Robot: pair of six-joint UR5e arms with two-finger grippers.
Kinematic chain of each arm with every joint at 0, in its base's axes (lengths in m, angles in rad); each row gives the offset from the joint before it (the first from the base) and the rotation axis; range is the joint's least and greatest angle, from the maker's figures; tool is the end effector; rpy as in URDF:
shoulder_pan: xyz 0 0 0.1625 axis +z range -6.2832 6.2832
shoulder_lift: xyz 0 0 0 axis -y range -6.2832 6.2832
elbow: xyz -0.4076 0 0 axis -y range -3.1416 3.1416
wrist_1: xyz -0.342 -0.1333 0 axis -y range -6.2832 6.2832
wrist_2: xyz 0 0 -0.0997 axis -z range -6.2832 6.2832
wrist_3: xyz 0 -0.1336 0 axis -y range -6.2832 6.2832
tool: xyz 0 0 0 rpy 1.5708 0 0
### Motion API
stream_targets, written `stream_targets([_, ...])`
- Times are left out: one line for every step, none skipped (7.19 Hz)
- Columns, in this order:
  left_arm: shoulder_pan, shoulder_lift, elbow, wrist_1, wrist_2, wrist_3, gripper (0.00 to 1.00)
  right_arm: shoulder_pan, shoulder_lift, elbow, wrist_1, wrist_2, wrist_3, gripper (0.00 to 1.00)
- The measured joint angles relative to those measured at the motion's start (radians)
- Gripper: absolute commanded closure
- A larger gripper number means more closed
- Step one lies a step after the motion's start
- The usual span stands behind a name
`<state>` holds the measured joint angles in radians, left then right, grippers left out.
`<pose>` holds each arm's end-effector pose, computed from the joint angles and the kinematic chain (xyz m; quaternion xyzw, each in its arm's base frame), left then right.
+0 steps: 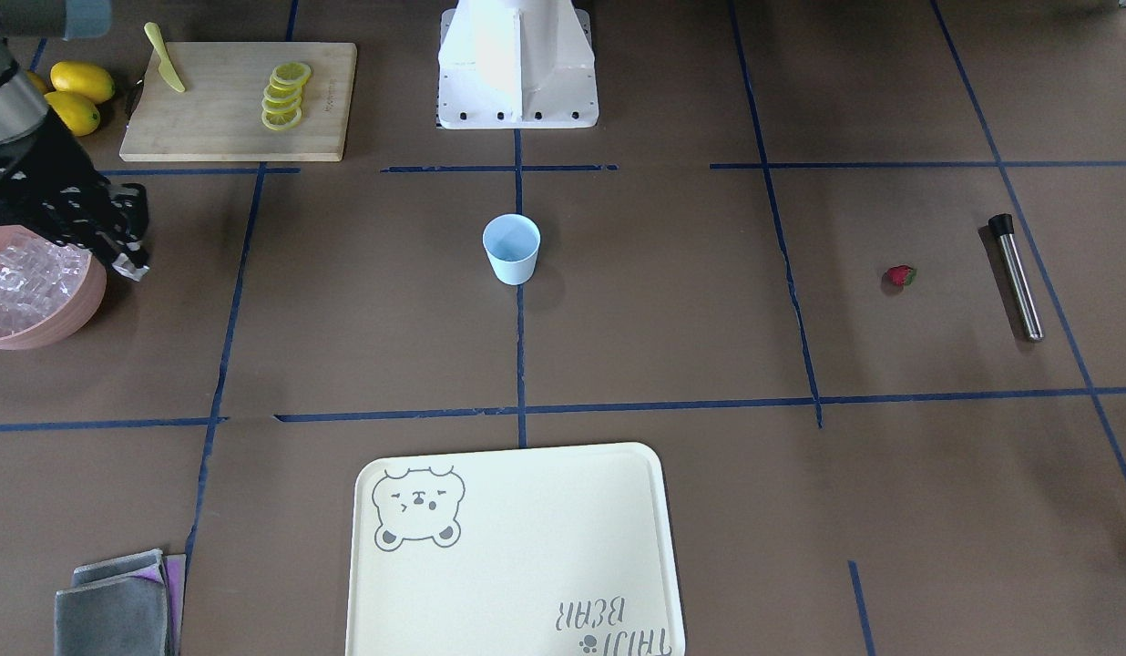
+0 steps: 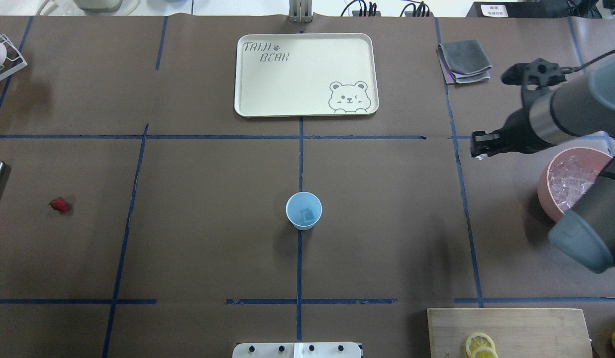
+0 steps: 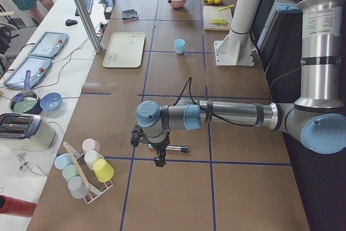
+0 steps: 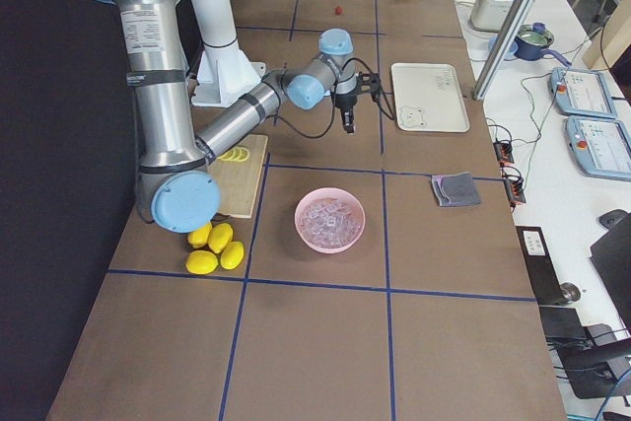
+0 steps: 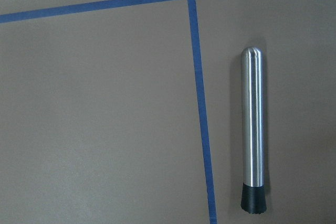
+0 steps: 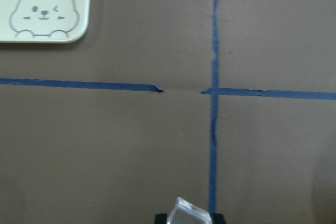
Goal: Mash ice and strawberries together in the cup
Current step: 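Carry the ice cube with the right gripper over the light-blue cup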
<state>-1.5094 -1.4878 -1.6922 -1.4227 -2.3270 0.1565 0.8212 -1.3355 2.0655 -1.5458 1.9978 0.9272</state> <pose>-0.0172 -0.3982 0.6631 -0.0334 0.3706 0.0808 0.9247 -0.2876 -0.4234 0.3510 0.0944 -0.3996 0.0028 0.9118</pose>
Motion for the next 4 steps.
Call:
stream_targets([0.0, 0.0, -0.004, 0.0, 0.0, 0.0, 0.0, -0.063, 0.137, -0.019, -0.126, -0.036, 0.005, 0.99])
stream_targets([0.0, 0.0, -0.007, 0.0, 0.0, 0.0, 0.0, -0.128, 0.263, -0.048, -0.234, -0.084, 0.025, 0.99])
stream_targets([0.0, 0.0, -0.008, 0.001, 0.0, 0.0, 0.0, -0.187, 0.385, -0.095, -0.323, -0.128, 0.073, 0.99])
stream_targets([0.0, 0.0, -0.008, 0.001, 0.0, 0.0, 0.0, -0.248, 0.487, -0.159, -0.368, -0.174, 0.137, 0.99])
